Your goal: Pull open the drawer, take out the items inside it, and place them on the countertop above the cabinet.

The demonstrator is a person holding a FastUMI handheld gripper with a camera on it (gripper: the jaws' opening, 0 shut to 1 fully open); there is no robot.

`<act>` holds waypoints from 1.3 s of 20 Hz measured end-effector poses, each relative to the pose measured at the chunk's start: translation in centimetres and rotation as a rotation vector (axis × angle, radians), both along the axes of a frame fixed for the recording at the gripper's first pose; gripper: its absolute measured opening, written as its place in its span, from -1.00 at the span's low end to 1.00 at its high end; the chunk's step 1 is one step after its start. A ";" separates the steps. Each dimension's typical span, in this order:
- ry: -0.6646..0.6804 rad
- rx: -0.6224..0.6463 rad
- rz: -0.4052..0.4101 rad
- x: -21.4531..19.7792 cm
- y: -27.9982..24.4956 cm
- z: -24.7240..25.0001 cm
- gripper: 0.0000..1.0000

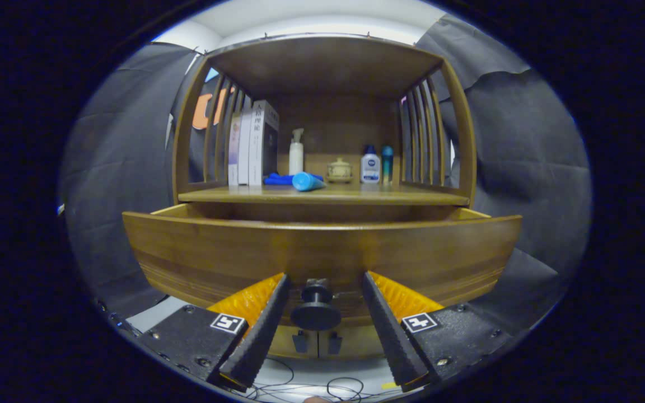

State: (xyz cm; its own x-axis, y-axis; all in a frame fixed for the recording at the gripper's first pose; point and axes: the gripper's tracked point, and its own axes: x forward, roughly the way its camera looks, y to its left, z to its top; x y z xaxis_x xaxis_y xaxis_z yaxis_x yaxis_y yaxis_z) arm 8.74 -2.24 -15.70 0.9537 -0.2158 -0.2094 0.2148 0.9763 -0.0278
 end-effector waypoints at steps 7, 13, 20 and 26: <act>0.038 -0.025 0.011 4.7 -1.4 -0.9 0.76; 0.063 -0.031 -0.002 8.1 -2.2 -0.8 0.76; 0.075 -0.026 -0.048 10.0 -2.4 -0.9 0.77; 0.135 -0.127 -0.004 9.7 -2.6 -1.3 0.77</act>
